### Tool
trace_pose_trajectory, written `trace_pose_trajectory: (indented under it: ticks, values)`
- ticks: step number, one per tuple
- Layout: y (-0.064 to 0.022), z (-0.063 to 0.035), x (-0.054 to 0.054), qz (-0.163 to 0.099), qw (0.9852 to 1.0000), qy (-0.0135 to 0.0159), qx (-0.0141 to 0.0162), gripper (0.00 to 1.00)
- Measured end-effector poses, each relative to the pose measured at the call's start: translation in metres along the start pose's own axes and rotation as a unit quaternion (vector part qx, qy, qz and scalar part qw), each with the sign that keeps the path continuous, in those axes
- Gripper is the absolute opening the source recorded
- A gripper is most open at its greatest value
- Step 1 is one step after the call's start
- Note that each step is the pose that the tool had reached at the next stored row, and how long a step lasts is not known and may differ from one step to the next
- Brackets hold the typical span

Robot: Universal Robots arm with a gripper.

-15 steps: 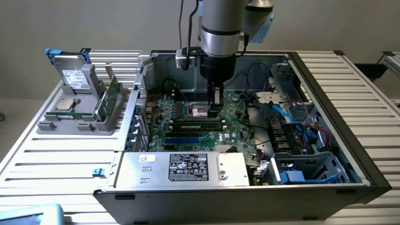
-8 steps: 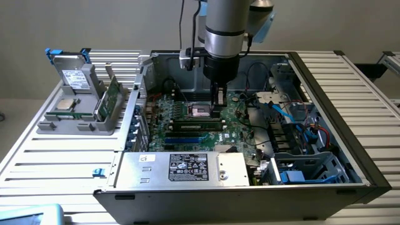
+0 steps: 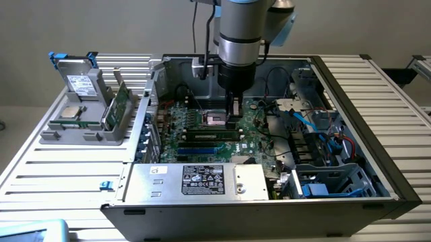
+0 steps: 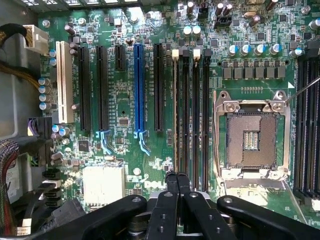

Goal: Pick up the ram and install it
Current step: 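Press down the ram until it locks into place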

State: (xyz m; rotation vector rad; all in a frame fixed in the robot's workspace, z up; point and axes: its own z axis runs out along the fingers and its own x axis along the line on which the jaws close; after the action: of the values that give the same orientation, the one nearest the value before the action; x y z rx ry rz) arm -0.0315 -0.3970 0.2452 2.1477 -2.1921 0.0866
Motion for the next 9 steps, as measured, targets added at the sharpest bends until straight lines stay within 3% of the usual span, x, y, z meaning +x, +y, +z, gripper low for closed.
trace_pose_trajectory:
  ticks: [9]
  values:
    - [0.0008, 0.0114, -0.001, -0.002, 1.0, 0.0011, 0.0046, 0.11]
